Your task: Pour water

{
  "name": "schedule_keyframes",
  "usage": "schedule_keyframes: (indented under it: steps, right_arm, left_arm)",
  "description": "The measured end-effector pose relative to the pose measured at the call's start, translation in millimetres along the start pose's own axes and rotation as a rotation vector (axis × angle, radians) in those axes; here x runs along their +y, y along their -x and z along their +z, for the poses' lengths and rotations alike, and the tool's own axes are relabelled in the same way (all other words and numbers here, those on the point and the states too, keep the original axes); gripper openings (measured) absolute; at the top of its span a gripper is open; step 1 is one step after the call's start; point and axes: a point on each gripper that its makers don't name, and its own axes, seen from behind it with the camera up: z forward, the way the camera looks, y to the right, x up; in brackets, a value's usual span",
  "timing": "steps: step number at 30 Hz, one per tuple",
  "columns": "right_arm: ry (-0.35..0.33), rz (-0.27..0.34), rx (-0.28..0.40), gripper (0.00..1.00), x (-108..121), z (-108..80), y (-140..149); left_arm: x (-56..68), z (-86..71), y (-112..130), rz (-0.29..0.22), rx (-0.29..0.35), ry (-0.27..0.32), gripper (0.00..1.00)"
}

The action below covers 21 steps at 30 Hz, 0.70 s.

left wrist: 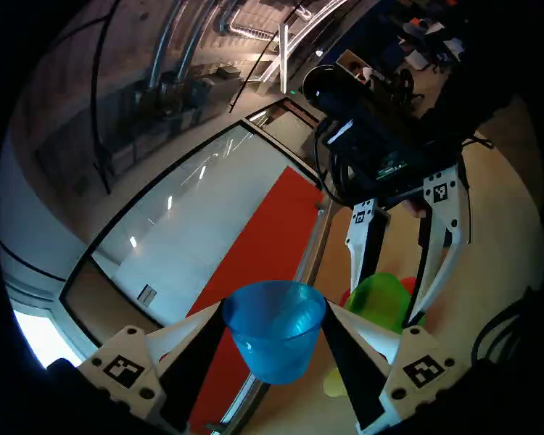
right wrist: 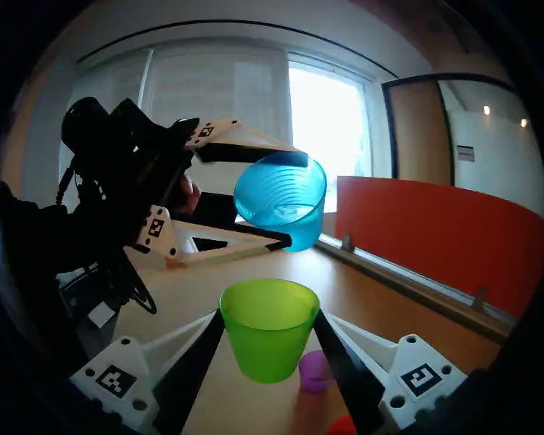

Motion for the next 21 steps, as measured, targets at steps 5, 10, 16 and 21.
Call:
schedule_keyframes:
  steps: [5,10,16,21]
  right_arm:
    - [0.003,0.004,0.003,0.91,1.6,-1.3,0.4]
    - [0.004,0.003,0.002,0.91,2.5,-1.3,0.6]
    - [0.002,0.002,0.001,0.91,2.8,-1.3,0.0]
    - [0.004,-0.002,-0.001,0.91,2.8,-1.0,-0.9]
  left_arm:
    - [1.6,2.1,-1.0,0.034,-0.002,0.0,0.88]
    - [3.3,3.0,-3.3,0.053,0.002,0.003,0.88]
    - [4.3,4.2,-4.2,0.084,0.002,0.004,0.88]
    - [4.4,5.1,-4.9,0.102,0.0,0.002,0.88]
